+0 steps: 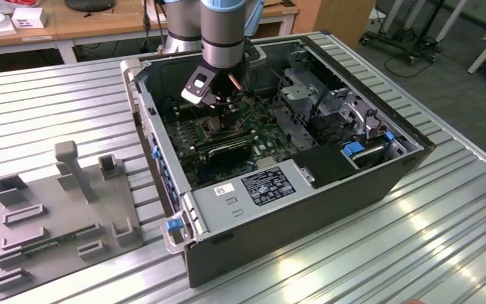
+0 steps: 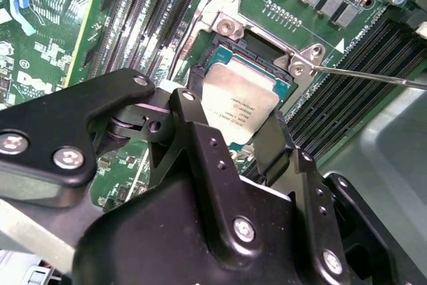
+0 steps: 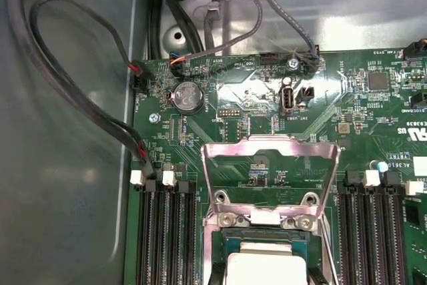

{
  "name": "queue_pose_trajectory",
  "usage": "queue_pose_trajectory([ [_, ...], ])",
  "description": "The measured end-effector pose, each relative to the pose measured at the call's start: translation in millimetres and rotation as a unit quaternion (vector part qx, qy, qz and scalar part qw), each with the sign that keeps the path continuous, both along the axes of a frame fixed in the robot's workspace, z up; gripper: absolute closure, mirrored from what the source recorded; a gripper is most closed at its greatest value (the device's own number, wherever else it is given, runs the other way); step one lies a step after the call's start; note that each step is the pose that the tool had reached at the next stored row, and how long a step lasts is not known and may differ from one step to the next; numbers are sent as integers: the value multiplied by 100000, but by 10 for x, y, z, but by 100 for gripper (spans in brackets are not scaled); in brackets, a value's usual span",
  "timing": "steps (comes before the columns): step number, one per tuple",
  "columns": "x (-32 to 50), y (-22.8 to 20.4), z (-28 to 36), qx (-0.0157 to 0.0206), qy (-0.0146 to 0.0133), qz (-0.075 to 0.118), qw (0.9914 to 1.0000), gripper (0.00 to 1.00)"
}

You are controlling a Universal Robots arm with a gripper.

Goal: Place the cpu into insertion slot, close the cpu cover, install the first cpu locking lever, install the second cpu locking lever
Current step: 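Place the cpu into insertion slot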

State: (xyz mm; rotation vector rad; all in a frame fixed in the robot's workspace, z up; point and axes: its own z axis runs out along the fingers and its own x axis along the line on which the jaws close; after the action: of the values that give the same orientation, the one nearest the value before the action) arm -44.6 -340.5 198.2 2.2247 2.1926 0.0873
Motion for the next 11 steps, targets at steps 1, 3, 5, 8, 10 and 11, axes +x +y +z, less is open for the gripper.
queue_pose_trajectory([
  [1,0,0,-5,-5,5,4,100000,46],
  [3,0,1,-15,-10,5,-2,100000,46],
  [5,0,1,-24,-14,8,-2,100000,46],
  [8,-1,0,-28,-28,18,-2,100000,46],
  [10,0,1,-35,-2,2,0,100000,46],
  [11,-1,1,-37,-14,9,-3,100000,46],
])
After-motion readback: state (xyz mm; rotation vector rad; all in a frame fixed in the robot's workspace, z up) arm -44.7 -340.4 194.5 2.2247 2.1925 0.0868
